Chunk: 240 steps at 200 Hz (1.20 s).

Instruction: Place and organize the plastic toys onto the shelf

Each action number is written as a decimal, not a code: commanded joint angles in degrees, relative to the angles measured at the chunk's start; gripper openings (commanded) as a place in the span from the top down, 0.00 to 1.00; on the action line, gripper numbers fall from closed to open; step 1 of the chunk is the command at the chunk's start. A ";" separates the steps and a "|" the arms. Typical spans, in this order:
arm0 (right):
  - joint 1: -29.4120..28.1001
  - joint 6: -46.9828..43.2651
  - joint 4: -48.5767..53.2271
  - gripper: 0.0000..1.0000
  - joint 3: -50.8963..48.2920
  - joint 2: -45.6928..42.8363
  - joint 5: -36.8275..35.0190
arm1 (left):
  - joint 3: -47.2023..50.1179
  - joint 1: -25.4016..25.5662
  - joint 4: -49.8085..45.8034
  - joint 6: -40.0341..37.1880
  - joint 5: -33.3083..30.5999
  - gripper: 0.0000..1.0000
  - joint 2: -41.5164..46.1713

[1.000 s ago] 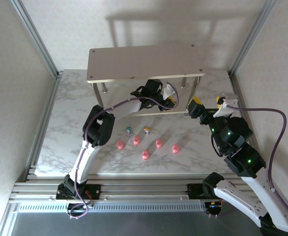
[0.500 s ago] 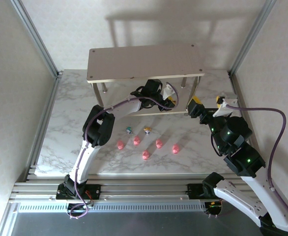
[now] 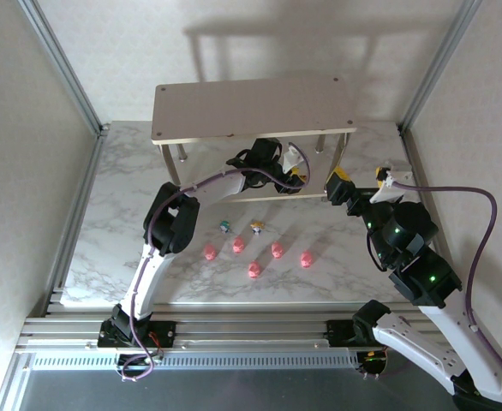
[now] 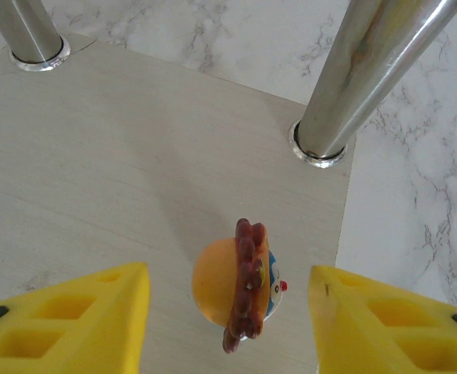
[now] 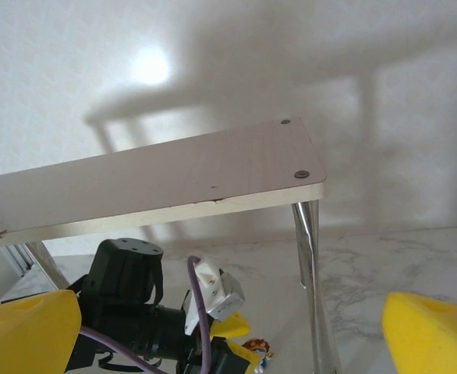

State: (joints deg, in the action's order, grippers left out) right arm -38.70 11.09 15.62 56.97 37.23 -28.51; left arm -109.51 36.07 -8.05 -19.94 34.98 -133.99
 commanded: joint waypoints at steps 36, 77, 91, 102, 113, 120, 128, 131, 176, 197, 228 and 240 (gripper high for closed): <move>0.47 -0.56 -2.12 0.01 -0.51 -0.34 -0.36 | -0.20 -0.98 -0.61 -0.53 1.75 0.42 0.40; 0.53 -0.50 -1.98 0.01 -0.28 -0.37 -0.14 | 2.66 -1.44 -0.25 -0.88 1.55 0.41 2.34; 0.51 -0.44 -1.99 0.01 -0.19 -0.34 -0.05 | 5.26 -1.60 1.34 -0.88 0.63 0.41 3.93; 0.54 -0.24 -2.00 0.01 -0.28 -0.26 0.10 | 7.41 -1.79 2.66 -0.65 0.36 0.41 5.28; 0.61 -0.12 -2.16 0.01 -0.36 -0.22 0.21 | 8.97 -2.06 3.45 -0.47 0.14 0.41 6.38; 0.57 -0.09 -2.16 0.01 -0.28 -0.13 0.30 | 9.98 -2.23 3.99 -0.36 0.01 0.41 7.12; 0.58 0.01 -2.13 0.01 -0.28 -0.06 0.34 | 11.17 -2.40 4.60 -0.28 -0.17 0.41 8.00; 0.62 -0.01 -2.09 0.01 -0.28 0.03 0.38 | 11.57 -2.43 4.82 -0.28 -0.24 0.41 8.30; 0.64 0.18 -1.32 0.01 0.05 0.12 0.49 | 17.09 -2.94 5.19 -0.53 -1.76 0.41 12.53; 0.60 0.18 0.47 0.01 0.75 -0.37 0.30 | 22.97 -2.94 6.45 0.11 -3.25 0.41 16.79; 0.72 1.00 2.68 0.01 0.71 -2.66 -0.05 | 34.72 -2.94 9.71 2.55 -5.15 0.40 25.65; 0.63 1.55 3.63 0.01 0.51 -3.67 -0.05 | 39.12 -2.85 10.16 3.66 -5.91 0.40 29.16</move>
State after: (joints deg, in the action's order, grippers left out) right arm -38.37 11.33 17.43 56.97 36.18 -28.34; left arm -77.76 33.39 -0.60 -18.96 31.44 -112.97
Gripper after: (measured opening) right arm 0.991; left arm 0.595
